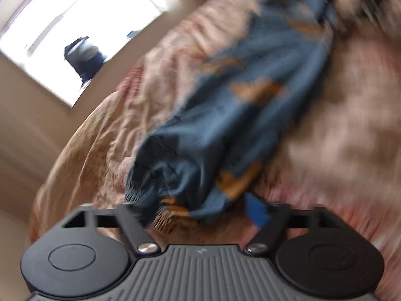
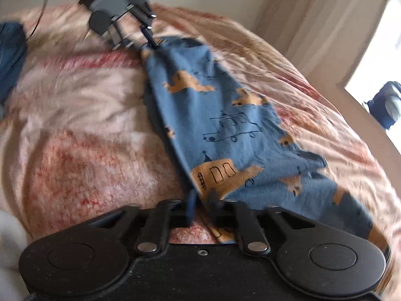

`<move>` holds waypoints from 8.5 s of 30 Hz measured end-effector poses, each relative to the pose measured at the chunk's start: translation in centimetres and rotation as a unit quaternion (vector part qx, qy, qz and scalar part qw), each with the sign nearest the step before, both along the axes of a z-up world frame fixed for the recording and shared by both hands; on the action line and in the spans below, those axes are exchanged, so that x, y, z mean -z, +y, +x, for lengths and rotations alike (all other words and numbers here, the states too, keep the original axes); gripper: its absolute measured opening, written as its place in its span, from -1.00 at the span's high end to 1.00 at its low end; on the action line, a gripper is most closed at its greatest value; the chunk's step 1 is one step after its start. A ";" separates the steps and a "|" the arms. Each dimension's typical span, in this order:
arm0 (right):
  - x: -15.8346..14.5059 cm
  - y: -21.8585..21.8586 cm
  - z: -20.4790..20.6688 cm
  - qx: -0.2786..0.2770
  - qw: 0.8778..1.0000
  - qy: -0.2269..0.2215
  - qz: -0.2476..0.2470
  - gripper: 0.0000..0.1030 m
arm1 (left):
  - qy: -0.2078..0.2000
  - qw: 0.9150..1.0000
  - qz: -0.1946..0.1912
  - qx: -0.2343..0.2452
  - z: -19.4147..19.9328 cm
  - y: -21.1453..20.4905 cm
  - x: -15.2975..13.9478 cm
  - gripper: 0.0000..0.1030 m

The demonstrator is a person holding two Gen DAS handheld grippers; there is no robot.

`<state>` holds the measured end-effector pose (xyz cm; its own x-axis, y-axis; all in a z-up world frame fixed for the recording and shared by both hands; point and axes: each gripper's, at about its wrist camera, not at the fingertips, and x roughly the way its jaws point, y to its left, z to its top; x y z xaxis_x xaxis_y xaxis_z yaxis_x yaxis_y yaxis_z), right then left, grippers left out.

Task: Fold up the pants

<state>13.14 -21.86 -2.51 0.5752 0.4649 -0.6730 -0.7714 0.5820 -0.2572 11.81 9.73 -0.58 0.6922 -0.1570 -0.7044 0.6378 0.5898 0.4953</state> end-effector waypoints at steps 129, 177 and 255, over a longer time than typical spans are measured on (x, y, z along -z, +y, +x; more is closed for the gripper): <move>-0.5 -10.2 14.9 0.217 0.973 0.043 0.059 0.35 | 0.090 0.945 -0.263 -0.173 18.4 -11.5 0.6 -0.27; 0.0 10.4 13.9 0.076 0.996 0.011 0.034 -0.24 | -0.033 0.941 -0.155 -0.299 7.0 -1.3 0.2 -0.80; 2.4 -27.5 -2.5 0.541 0.707 0.094 0.446 0.45 | 0.397 0.853 -0.337 -0.025 15.6 -48.8 -0.3 -0.36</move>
